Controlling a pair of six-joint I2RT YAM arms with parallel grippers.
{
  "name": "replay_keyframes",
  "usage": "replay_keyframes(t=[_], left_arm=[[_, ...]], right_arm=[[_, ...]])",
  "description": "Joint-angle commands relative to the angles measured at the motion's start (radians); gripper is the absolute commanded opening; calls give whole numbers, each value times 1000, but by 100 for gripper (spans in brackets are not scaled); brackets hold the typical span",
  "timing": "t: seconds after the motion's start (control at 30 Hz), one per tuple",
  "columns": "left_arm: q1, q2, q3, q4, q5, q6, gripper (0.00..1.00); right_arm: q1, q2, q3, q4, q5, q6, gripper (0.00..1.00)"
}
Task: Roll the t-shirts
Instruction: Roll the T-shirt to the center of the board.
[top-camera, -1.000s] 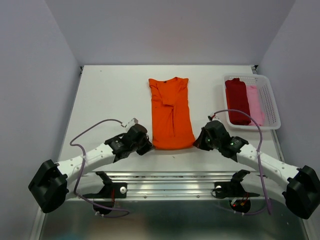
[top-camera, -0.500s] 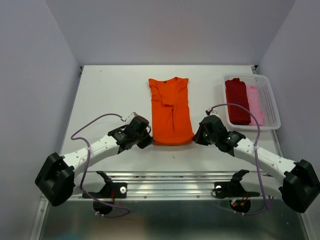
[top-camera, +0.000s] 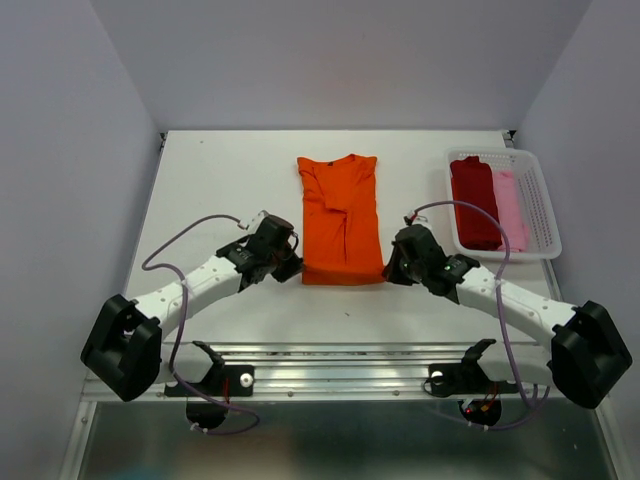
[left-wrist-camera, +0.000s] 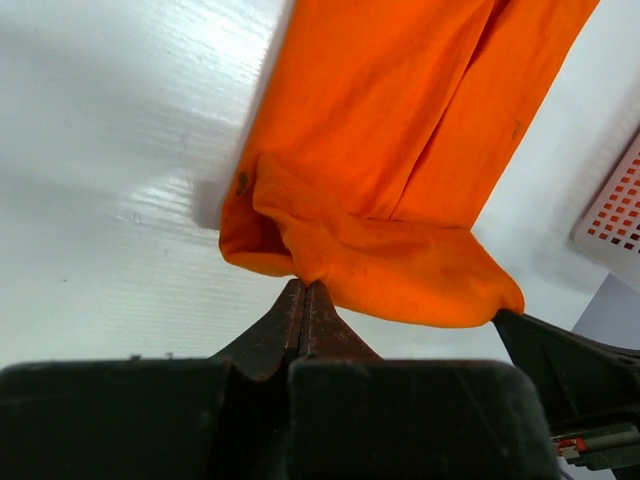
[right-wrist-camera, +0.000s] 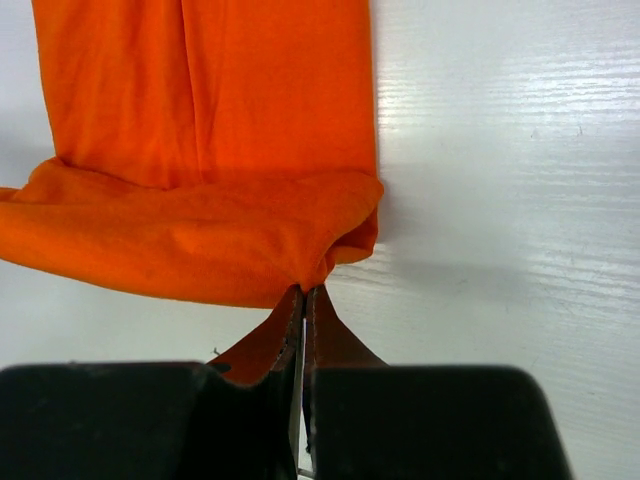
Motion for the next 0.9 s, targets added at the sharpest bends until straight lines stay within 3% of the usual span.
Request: replay_keyframes(t=[0.0,0.33,0.4,0.5,0.6,0.63,0.67,0.7,0.77,0.83,0.87], left_arm=[[29,37,62,34,-11,53,0],[57,169,134,80,-5,94,0],[61,195,149,85,-13,100,0],[81,230,166,105,-16,113,0],[89,270,203,74,-49,113,22],[95,273,209,74,-57,116,35],[96,278,220,83,-69,120,52],[98,284,227,82,-79,125,57],[101,287,270,59,-103,148,64],[101,270,305,33,-143,171,64],[101,258,307,29,-157,174,64]], right_arm=[[8,21,56,48,49,-22,1],[-13,114,102,84,64,-56,3],[-22,126,110,97,61,-59,6],[-33,157,129,116,61,-64,22],[-45,174,149,125,78,-73,36],[-58,177,165,125,83,-74,42],[-68,180,171,127,86,-76,43],[-68,180,179,125,89,-79,43],[-68,159,199,125,96,-87,54],[-68,131,203,125,107,-97,64],[-68,116,203,124,107,-103,64]])
